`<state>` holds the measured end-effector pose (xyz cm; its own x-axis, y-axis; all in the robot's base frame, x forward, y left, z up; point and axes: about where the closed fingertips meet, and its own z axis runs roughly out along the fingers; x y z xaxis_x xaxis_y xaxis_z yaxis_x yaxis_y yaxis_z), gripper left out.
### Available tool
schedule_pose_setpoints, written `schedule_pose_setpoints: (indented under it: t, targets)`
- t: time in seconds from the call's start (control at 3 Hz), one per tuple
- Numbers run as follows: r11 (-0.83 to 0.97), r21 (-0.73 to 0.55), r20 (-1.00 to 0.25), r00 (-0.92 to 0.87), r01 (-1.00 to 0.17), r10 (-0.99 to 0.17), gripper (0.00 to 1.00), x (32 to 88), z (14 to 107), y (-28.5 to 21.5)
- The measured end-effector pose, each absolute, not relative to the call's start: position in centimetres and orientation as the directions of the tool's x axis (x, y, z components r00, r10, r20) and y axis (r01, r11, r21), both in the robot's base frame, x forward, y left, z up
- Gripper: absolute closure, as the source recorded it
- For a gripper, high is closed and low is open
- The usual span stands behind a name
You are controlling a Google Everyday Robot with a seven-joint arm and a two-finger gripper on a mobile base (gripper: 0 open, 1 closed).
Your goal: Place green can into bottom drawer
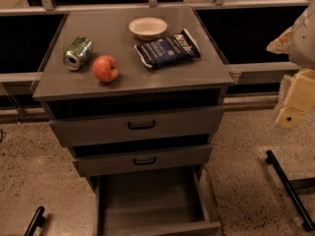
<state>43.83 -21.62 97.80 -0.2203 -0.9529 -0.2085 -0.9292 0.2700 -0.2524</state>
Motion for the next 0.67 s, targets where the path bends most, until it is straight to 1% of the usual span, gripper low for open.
schedule_pose_setpoints:
  t: [0.33,0.67]
  targets:
    - [0.270,-0.253,-0.208,-0.220,-0.929,-0.953,0.00,43.8,97.8,-21.6]
    - [0.114,-0.270,-0.133,-0.080,-0.956,-0.988,0.00,43.7,97.2,-18.1]
